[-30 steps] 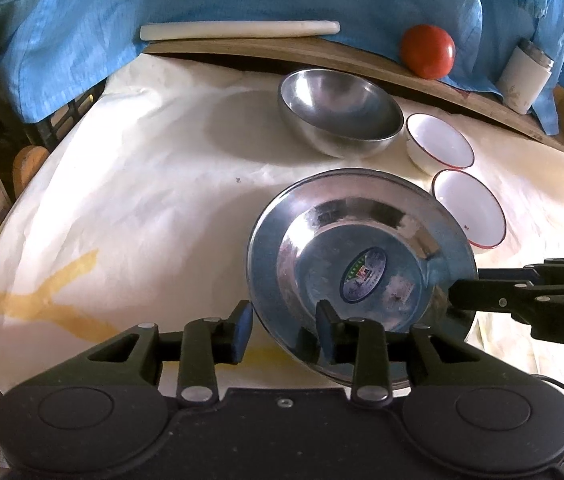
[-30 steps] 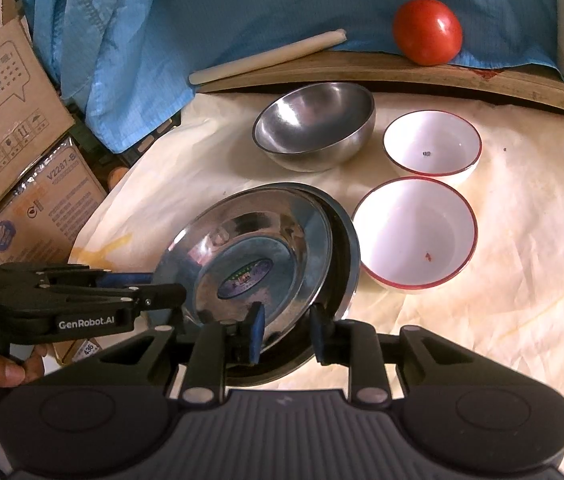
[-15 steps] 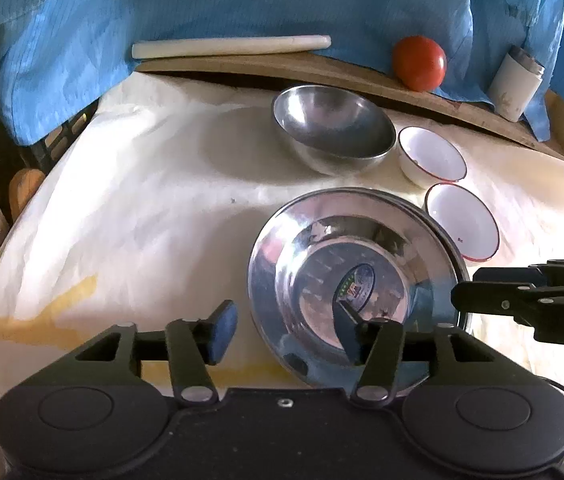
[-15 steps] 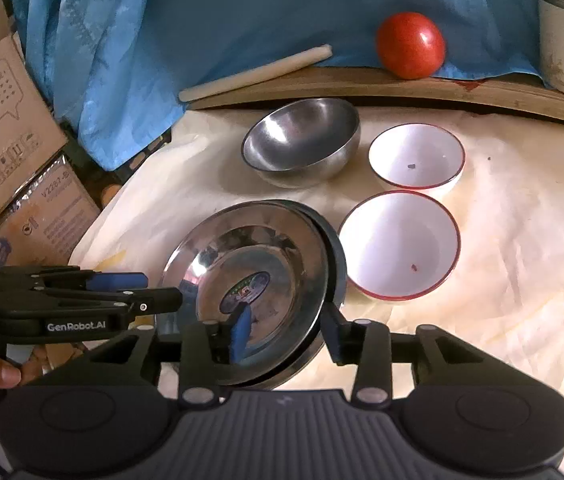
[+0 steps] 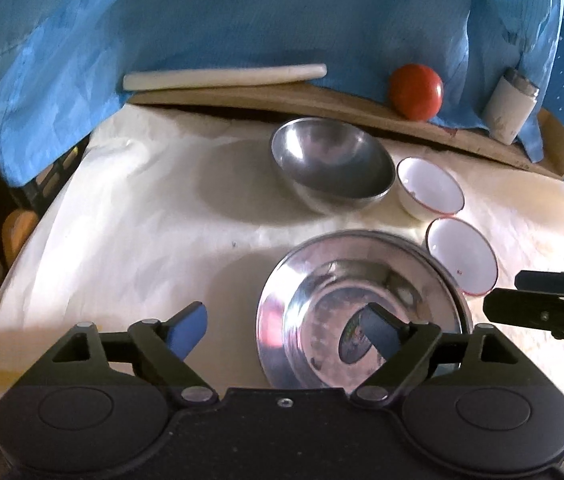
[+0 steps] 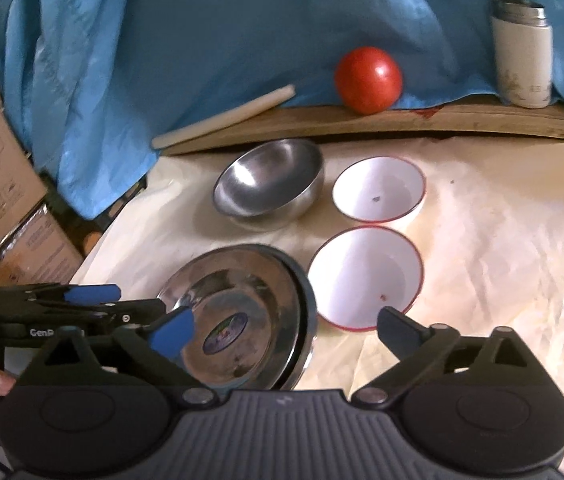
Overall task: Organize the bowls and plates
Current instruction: 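Move both grippers to the steel bowl and close on its rim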
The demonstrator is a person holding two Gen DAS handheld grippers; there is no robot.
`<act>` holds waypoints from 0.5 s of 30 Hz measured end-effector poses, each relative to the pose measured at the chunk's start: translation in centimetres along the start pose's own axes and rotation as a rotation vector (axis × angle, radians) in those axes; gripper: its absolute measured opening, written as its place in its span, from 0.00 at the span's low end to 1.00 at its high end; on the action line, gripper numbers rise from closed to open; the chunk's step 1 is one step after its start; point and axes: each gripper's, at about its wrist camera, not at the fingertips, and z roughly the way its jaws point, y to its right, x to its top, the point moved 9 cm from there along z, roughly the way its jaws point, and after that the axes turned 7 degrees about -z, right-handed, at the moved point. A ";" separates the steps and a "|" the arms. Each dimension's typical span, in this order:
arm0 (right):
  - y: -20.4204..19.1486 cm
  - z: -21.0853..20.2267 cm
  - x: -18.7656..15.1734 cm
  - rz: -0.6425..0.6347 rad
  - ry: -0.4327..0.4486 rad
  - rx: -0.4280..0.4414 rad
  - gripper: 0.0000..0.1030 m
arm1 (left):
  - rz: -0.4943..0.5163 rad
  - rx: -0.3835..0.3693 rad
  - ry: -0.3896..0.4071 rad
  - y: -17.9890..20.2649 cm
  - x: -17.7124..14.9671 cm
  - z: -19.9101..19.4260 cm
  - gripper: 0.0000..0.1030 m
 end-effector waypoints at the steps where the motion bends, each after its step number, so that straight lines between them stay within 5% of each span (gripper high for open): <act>1: 0.2 0.0 0.1 0.011 0.004 -0.011 1.00 | 0.003 -0.003 0.003 0.0 0.2 0.1 0.91; 15: 2.1 -0.3 0.0 0.168 0.040 -0.177 1.00 | 0.057 -0.092 -0.010 -0.3 3.5 3.2 0.95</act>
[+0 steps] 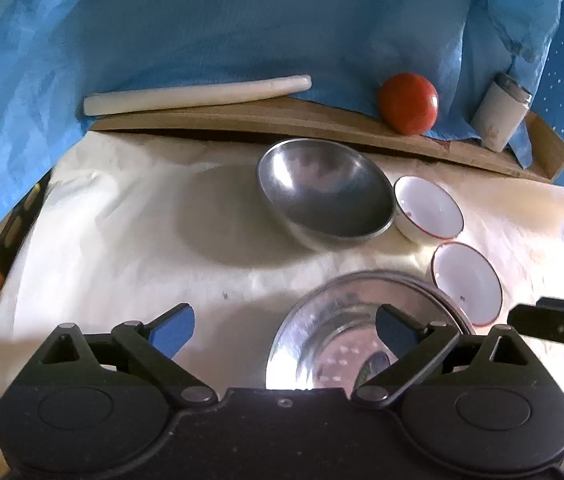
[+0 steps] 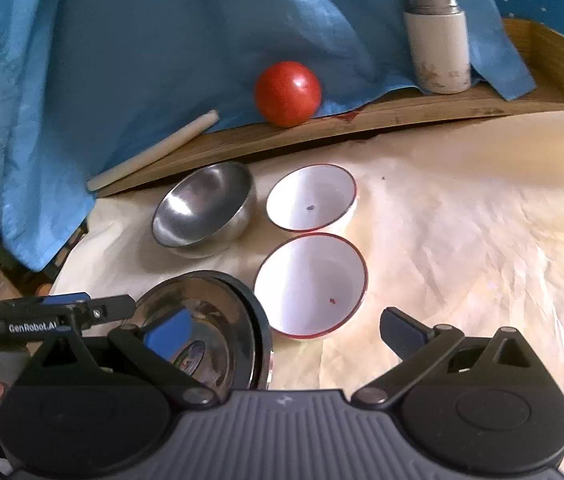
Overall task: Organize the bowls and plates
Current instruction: 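Move both grippers to the steel bowl and close on its rim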
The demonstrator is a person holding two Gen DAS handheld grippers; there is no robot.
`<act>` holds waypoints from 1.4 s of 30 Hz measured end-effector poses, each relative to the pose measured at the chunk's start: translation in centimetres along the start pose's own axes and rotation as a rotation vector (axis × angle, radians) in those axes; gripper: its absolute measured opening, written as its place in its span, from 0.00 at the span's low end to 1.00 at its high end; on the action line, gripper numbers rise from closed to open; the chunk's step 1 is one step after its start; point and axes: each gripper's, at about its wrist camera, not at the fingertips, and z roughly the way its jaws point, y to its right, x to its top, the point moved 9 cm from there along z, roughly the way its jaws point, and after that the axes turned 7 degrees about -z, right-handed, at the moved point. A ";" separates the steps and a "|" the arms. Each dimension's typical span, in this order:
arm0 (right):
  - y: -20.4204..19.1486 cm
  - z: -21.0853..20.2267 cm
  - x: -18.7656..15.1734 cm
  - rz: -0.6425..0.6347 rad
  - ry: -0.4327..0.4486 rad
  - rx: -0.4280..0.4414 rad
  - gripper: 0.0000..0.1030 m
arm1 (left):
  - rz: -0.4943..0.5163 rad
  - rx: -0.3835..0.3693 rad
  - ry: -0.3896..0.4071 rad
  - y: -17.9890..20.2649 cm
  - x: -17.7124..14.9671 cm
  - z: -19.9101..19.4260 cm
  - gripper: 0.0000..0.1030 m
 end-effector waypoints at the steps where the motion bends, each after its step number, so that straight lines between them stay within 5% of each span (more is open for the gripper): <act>1: 0.1 0.1 0.1 0.012 0.002 -0.014 1.00 | 0.000 -0.006 -0.001 -0.2 0.3 0.3 0.95; 12: -1.1 0.8 2.9 0.032 0.047 -0.093 1.00 | -0.133 -0.063 0.008 -3.2 4.9 3.5 0.99; 21: -2.6 4.1 5.5 0.085 -0.017 -0.035 0.99 | -0.243 -0.058 -0.033 -4.8 7.9 8.2 0.99; 33: -4.9 8.5 6.8 0.078 -0.072 0.000 0.77 | -0.250 -0.088 -0.063 -5.5 8.6 10.3 0.99; 37: -5.2 9.6 6.6 0.094 -0.087 0.012 0.67 | -0.228 -0.126 -0.061 -5.1 8.5 9.9 0.87; 42: -5.3 11.0 6.9 0.127 -0.089 0.011 0.51 | -0.238 -0.174 -0.056 -4.6 8.6 9.7 0.56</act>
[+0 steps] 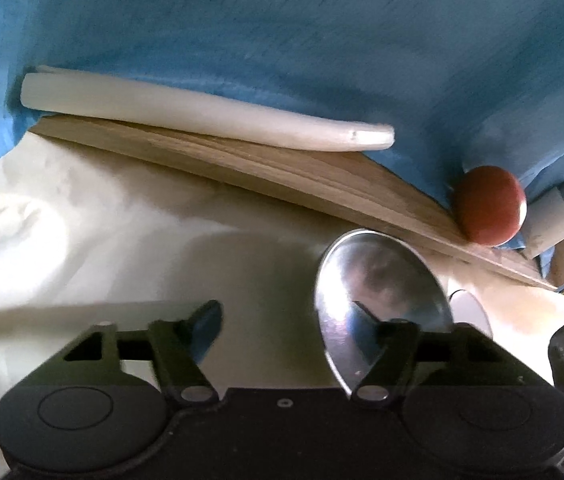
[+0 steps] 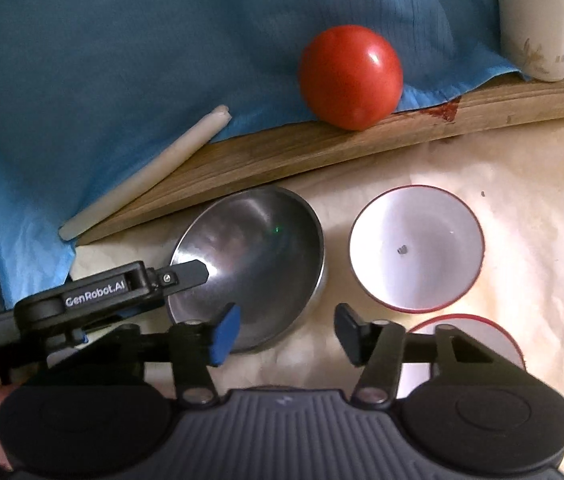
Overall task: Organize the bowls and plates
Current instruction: 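Move both grippers to the steel bowl and close on its rim, then lift the steel bowl with both grippers and carry it toward the stack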
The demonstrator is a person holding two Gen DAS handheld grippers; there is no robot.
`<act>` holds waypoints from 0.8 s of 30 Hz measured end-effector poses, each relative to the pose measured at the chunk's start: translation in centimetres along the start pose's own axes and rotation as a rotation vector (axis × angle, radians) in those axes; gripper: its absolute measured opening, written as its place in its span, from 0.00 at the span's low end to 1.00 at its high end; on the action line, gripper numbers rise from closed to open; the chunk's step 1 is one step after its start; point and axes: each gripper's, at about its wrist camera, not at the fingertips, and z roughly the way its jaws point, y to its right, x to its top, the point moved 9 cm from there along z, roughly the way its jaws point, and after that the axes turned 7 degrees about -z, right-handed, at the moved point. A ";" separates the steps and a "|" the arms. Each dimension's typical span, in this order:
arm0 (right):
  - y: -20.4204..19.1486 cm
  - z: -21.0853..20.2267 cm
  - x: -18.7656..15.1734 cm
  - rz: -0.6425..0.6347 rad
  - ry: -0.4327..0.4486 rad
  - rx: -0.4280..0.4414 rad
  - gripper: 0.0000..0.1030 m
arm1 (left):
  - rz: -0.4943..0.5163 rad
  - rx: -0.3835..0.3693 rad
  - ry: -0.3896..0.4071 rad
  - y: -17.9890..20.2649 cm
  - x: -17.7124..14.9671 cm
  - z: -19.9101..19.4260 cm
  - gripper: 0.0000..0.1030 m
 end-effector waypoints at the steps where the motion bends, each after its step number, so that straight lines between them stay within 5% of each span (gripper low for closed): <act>1: 0.0 0.2 0.1 0.005 -0.001 -0.004 0.47 | -0.003 -0.008 0.000 0.1 0.0 0.0 0.52; 3: 0.1 0.5 0.0 0.014 -0.004 -0.014 0.39 | -0.012 -0.024 -0.001 0.3 0.0 -0.1 0.37; 9: 0.6 0.8 -0.2 0.034 0.000 -0.039 0.22 | -0.020 -0.057 -0.003 0.8 -0.3 -0.3 0.14; 24: -0.7 0.1 -1.4 -0.016 0.015 -0.014 0.21 | -0.016 -0.020 0.021 0.2 -1.7 -2.4 0.13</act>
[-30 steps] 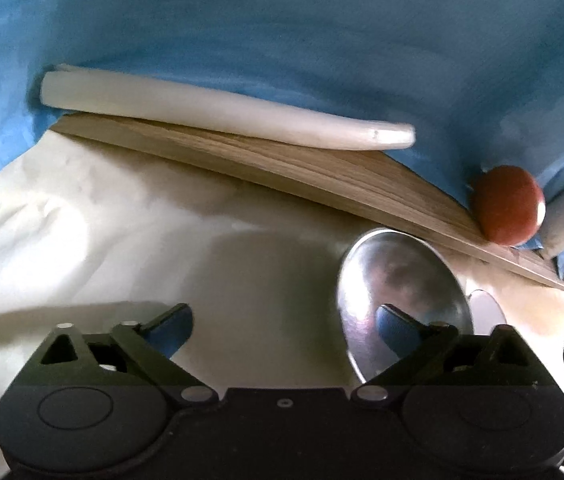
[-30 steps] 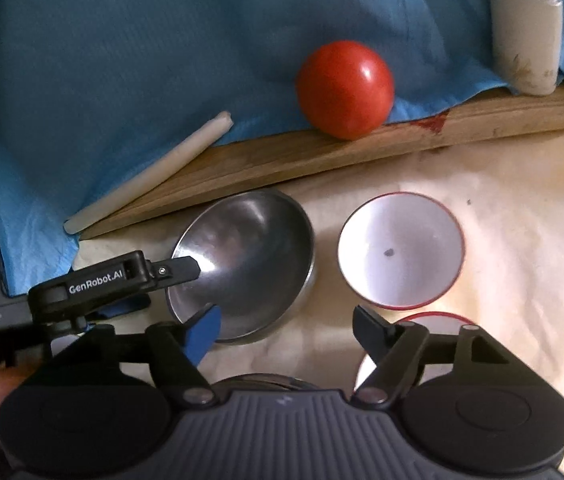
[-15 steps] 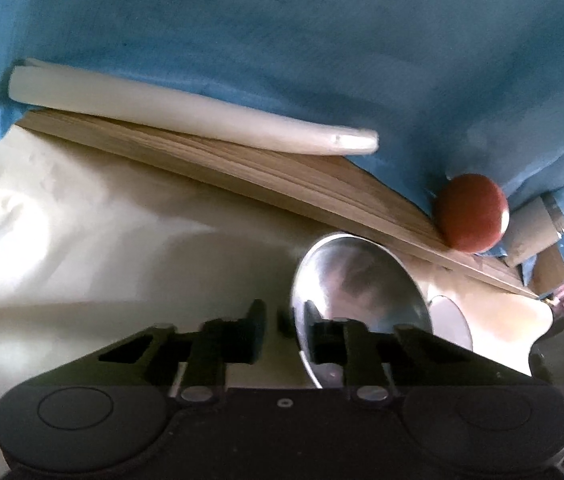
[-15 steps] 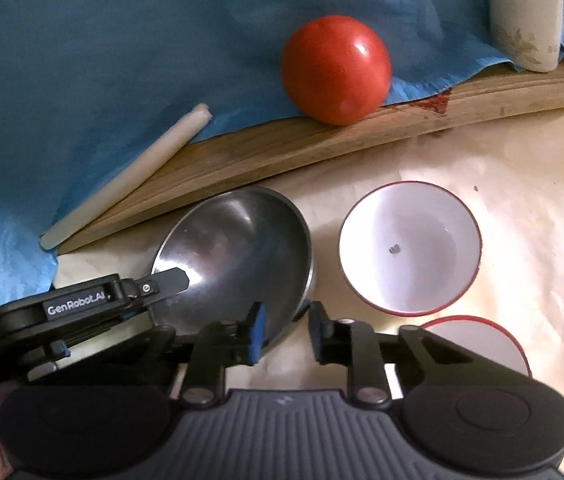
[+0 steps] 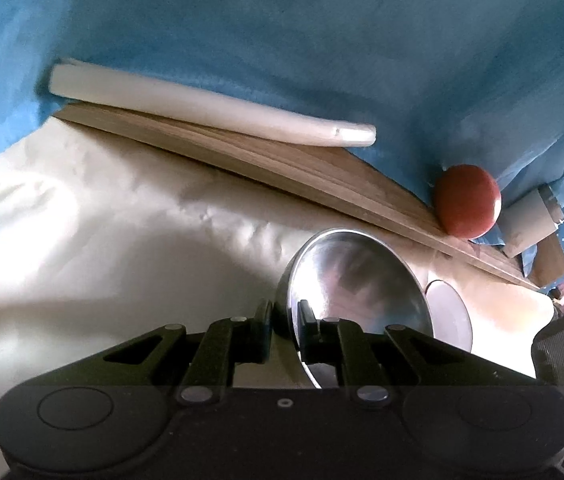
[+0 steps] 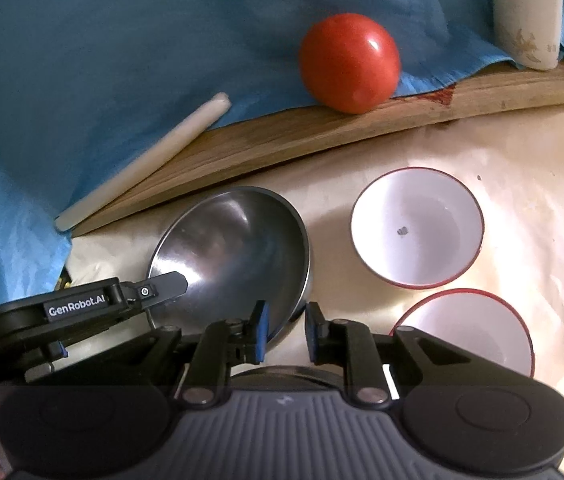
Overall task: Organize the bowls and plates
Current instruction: 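Lift the steel bowl with both grippers and carry it toward the stack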
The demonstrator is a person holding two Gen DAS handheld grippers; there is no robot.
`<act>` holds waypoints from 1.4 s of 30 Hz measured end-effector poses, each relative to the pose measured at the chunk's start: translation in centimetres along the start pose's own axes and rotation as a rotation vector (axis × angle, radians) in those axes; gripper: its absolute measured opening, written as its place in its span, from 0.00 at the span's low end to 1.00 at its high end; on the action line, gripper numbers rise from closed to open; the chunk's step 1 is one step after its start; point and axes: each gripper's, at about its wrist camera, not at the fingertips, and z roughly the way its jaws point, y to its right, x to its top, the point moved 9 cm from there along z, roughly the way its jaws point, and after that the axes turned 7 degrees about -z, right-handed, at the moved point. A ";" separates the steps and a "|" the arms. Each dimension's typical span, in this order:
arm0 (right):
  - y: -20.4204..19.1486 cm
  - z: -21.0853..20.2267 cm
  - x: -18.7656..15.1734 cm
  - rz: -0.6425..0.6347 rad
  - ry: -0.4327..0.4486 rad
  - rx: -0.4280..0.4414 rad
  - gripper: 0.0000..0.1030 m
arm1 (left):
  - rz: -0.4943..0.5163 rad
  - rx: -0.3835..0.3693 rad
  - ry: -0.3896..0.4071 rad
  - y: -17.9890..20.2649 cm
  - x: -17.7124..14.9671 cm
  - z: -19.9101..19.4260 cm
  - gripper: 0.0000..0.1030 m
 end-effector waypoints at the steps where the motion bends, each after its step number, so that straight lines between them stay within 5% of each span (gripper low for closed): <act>1: -0.2 -0.2 -0.1 -0.006 0.004 0.004 0.21 | 0.001 0.001 0.008 0.0 0.0 -0.3 0.13; 18: 1.3 -5.6 -1.2 -0.012 0.126 0.037 0.21 | 0.088 -0.005 0.087 4.0 -1.8 -3.8 0.13; 31: 10.0 -11.4 -2.5 0.101 0.215 -0.043 0.21 | 0.231 -0.090 0.033 13.7 -5.8 -1.2 0.13; 42: 18.5 -15.5 -5.5 0.225 0.222 -0.131 0.21 | 0.350 -0.165 -0.093 21.5 -12.1 2.4 0.13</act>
